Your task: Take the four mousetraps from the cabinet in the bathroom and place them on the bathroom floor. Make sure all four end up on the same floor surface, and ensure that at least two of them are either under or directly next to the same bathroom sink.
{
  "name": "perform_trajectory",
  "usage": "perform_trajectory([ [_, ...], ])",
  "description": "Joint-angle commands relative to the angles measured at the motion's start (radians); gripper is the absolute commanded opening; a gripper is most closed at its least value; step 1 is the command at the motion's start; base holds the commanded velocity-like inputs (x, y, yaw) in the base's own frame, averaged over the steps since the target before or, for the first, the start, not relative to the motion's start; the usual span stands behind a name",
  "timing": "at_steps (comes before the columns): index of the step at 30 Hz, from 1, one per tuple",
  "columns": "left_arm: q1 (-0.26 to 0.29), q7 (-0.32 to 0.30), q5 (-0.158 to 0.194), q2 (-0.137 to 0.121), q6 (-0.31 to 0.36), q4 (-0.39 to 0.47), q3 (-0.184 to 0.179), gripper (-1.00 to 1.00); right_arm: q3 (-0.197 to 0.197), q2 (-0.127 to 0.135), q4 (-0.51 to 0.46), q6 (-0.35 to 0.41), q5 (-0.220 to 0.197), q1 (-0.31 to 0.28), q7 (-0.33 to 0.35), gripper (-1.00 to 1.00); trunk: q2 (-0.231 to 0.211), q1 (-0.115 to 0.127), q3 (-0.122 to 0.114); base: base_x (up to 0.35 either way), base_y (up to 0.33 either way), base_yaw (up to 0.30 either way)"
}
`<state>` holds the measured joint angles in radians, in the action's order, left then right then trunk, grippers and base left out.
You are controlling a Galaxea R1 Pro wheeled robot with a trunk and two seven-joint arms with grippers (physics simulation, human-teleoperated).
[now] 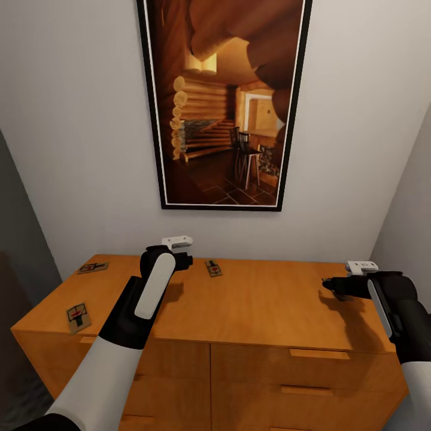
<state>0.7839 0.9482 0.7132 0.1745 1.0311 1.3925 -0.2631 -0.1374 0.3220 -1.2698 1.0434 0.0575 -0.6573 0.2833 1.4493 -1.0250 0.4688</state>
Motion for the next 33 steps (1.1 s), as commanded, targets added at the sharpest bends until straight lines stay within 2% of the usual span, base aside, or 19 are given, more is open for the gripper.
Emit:
perform_trajectory([
  [1,0.001,0.01,0.009,0.0,0.003,0.001,-0.001,1.0,-0.001,0.0,-0.001,0.004,0.006,-0.001,0.007,1.0,0.001,0.0,0.001,0.0,0.0,0.0],
  [18,0.001,0.011,0.009,0.0,0.003,0.002,-0.002,1.0,-0.002,0.017,0.002,0.004,0.006,-0.001,0.007,1.0,0.001,0.0,0.001,0.0,0.0,0.0],
  [33,0.001,0.011,0.009,0.0,0.003,0.002,-0.001,1.0,-0.002,0.02,0.003,0.004,0.005,-0.001,0.007,1.0,0.001,0.0,0.001,0.0,-0.025,0.0],
])
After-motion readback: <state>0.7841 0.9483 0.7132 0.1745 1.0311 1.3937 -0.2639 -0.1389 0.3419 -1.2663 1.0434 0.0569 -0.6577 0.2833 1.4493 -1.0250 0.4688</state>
